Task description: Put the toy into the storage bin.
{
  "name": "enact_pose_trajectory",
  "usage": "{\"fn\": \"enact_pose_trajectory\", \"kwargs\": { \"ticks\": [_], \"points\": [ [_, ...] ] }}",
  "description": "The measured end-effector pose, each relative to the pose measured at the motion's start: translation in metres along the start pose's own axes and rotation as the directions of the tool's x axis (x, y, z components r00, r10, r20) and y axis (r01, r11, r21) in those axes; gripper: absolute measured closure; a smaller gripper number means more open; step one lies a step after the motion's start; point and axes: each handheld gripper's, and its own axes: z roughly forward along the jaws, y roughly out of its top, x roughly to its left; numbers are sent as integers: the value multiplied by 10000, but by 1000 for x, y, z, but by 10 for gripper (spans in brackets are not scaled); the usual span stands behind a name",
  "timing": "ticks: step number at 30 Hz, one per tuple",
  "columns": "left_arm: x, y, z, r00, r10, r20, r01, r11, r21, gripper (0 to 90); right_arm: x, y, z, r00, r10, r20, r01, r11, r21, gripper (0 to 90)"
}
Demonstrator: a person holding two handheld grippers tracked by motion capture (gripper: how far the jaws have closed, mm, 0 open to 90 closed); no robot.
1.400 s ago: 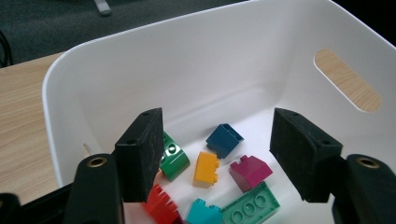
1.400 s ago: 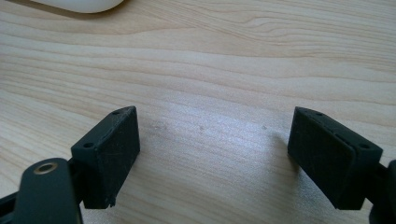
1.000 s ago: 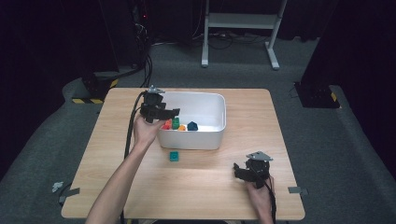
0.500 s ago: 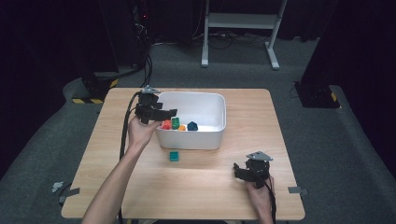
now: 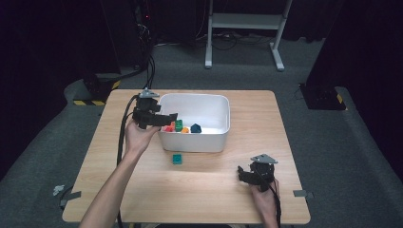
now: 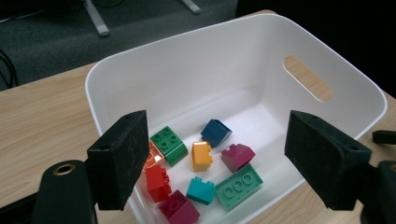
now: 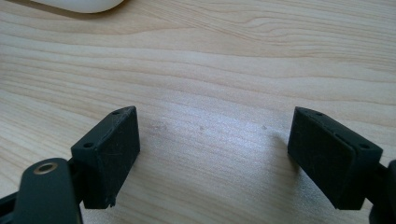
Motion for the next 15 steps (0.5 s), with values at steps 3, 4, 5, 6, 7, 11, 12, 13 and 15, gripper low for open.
{"fn": "enact_pose_trajectory", "kwargs": {
  "ticks": [3,4,5,6,7,11,12,13,15],
  "points": [
    [-2,-3,-3,10000,24,34,-24,10000,-31,219,0,0,0,10000,-1,0,1,10000,-1,167],
    [-2,-4,-4,10000,50,38,-50,10000,-47,218,0,0,0,10000,-3,0,3,10000,0,166],
    [-3,-5,-6,10000,64,55,-64,10000,-75,217,0,0,0,10000,-1,-1,1,10000,-1,166],
    [-3,-6,-7,10000,58,48,-57,9999,-122,217,0,0,0,10000,-4,-1,4,10000,0,166],
    [-4,-8,-9,10000,24,28,-23,9998,-189,217,0,0,0,10000,0,-1,0,10000,0,166],
    [-3,-12,-15,10000,-21,22,22,9995,-319,221,0,0,0,10000,-3,-2,3,10000,0,166],
    [-3,-13,-17,9999,-81,76,84,9993,-360,220,0,0,0,10000,0,-1,0,10000,-1,166],
    [-4,-14,-18,9999,-107,114,111,9993,-370,218,0,0,0,10000,-1,-2,1,10000,0,167],
    [-4,-17,-21,9998,-66,164,72,9993,-372,214,0,0,0,10000,-2,-1,2,10000,-1,166]
  ]
}}
